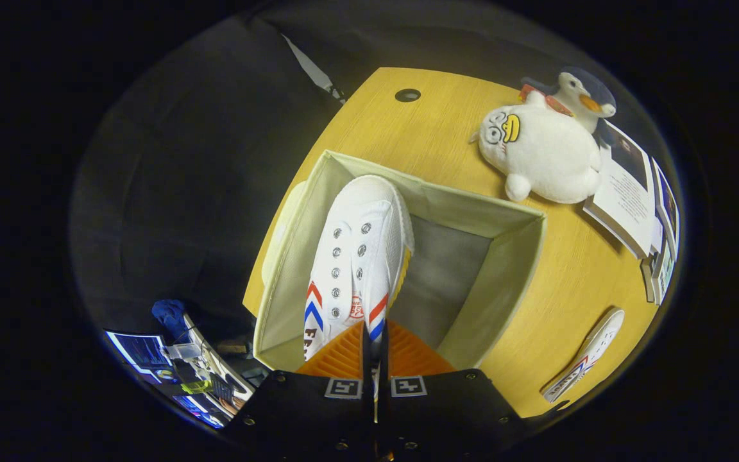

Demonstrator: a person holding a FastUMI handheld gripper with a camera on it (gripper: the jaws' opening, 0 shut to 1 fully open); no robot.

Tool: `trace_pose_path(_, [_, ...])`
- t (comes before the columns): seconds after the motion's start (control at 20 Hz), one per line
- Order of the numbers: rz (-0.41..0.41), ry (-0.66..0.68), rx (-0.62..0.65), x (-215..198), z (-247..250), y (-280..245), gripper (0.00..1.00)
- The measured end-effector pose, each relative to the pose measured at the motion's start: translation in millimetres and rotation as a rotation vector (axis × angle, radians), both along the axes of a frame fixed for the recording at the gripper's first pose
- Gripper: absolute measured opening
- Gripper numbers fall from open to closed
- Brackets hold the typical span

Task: Open the storage box then place both shoes into the box .Put the left shoe in first, then the right shoe, with the right side of both shoes facing outward in a uniform manner.

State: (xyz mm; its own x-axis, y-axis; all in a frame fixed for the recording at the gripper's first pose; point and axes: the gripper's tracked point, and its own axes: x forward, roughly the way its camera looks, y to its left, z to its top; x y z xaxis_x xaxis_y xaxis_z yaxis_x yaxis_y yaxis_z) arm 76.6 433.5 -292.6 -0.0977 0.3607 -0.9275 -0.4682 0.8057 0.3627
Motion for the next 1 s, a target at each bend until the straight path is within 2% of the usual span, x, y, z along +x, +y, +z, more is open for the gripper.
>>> trace_pose_path(0.1, [0.010,0.000,0.044,-3.5,5.7,8.5,0.21])
trace_pose_path(0.25, [0.051,-0.092,0.040,10.7,21.4,-5.3,0.79])
trace_pose_path(0.65, [0.002,-0.146,0.117,16.3,85.8,-54.9,0.78])
trace_pose_path(1.0, [-0.071,-0.172,0.151,13.1,111.7,-119.0,0.79])
